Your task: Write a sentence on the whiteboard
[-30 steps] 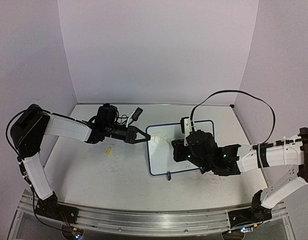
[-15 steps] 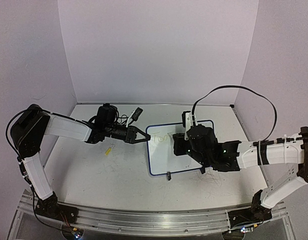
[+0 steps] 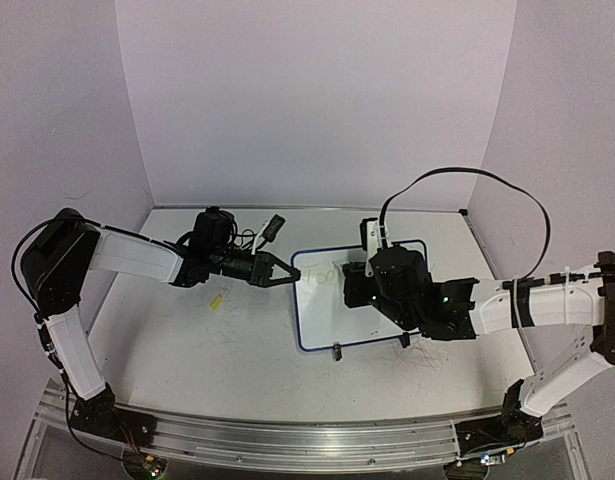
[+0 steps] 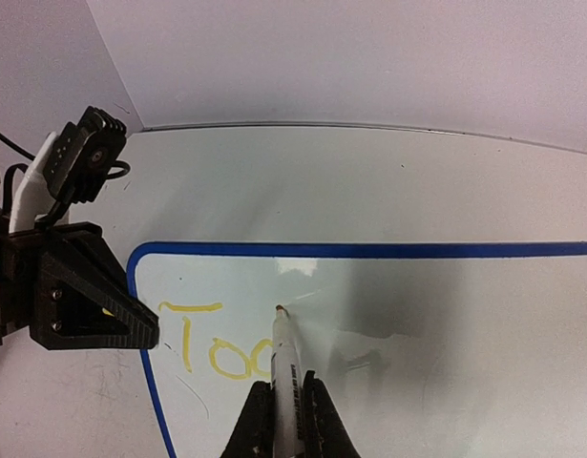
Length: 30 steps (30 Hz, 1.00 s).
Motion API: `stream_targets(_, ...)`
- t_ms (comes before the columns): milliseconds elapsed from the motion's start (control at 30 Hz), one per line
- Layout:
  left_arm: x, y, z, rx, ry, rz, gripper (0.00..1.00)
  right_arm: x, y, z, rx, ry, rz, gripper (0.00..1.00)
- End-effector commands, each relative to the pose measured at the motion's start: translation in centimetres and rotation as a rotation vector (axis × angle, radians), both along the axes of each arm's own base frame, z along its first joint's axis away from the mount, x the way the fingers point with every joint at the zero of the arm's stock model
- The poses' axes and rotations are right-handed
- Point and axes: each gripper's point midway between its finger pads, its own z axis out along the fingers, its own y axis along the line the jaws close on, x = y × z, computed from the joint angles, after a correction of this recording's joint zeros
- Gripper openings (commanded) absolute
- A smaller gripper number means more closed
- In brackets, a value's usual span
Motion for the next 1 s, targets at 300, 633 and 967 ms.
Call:
stream_targets(300, -1.3, -0.2, 1.3, -0.026, 0.001, -0.042, 0.0, -1.5, -1.2, -2.3, -0.003, 0.062, -0.032, 0.0)
stream_targets(633, -1.3, -0.2, 1.4, -0.026, 0.0, -0.042, 0.0, -2.1, -2.7, -1.7, 0.003, 0.052, -0.06, 0.0)
stream_targets(967, -1.3, -0.2, 1.5, -0.027, 0.0, -0.043, 0.0, -2.3, -1.5, 0.5, 0.096, 0.016, 0.022, 0.0)
